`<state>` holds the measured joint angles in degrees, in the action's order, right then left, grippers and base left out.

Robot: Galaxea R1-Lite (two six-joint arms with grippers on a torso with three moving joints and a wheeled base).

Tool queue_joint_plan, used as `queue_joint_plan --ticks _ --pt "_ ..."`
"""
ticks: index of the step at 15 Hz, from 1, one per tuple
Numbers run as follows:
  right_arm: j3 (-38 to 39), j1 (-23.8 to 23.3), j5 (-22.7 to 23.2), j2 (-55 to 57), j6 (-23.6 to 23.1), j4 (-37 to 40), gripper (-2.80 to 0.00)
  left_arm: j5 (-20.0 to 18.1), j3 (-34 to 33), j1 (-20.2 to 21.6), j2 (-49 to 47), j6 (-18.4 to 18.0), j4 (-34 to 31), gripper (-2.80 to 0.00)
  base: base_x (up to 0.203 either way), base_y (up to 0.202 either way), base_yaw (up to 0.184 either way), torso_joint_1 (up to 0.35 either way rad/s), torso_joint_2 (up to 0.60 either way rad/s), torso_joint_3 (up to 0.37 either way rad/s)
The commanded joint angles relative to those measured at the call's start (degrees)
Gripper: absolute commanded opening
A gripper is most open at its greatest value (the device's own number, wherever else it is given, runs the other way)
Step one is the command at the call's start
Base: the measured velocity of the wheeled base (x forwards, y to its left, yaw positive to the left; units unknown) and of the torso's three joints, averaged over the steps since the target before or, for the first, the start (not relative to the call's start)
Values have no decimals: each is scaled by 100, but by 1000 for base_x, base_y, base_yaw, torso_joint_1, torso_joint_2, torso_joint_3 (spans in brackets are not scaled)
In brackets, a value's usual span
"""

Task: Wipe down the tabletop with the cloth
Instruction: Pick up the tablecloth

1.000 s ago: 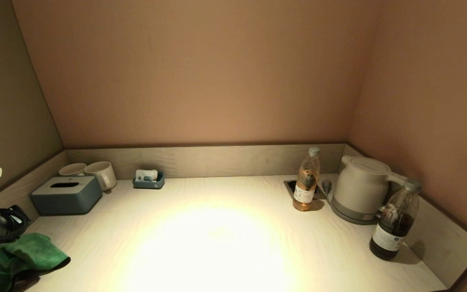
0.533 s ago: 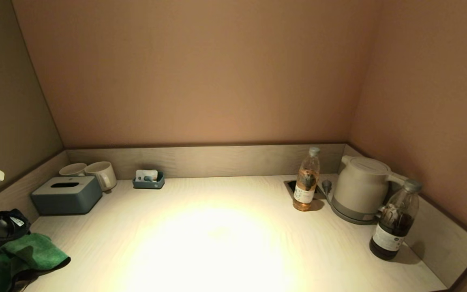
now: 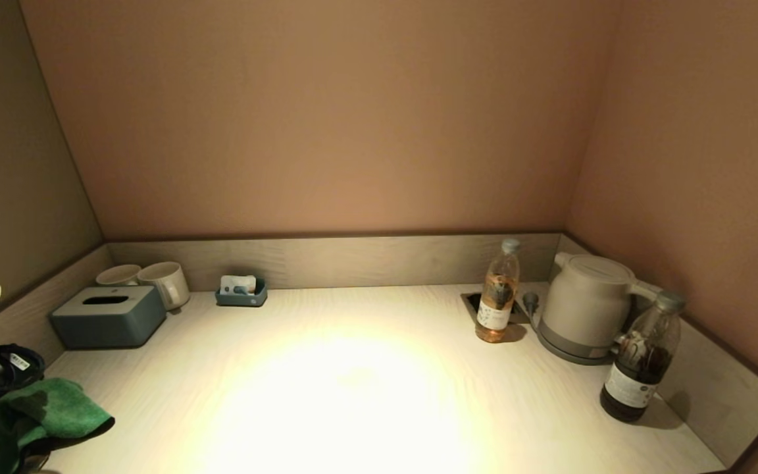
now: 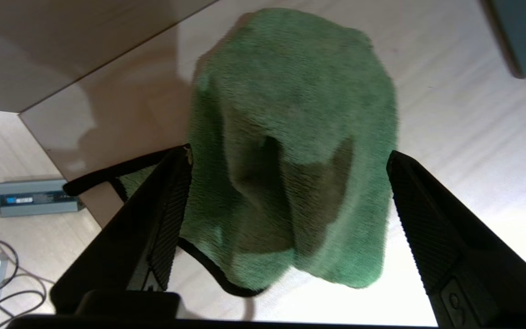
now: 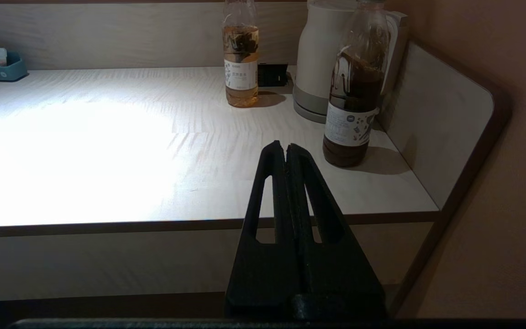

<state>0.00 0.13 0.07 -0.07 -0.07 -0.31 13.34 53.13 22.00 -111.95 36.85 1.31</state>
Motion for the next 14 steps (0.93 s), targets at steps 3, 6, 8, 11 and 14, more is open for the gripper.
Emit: queue_joint_plan --ticks 3,6,8,11,14 --pt "0 3 9 7 -1 -5 -280 48 23 121 -276 24 1 0 0 0 0 0 0 0" --pt "0 0 1 7 -1 -5 -280 240 48 129 -552 39 138 0 0 0 0 0 0 0" --pt "0 4 1 7 -1 -5 -280 274 -40 129 -671 15 511 0 0 0 0 0 0 0" --pt "0 4 1 7 -1 -5 -280 264 -40 129 -591 15 509 0 0 0 0 0 0 0" --pt "0 3 1 7 -1 -5 -280 186 -57 121 -329 6 420 0 0 0 0 0 0 0"
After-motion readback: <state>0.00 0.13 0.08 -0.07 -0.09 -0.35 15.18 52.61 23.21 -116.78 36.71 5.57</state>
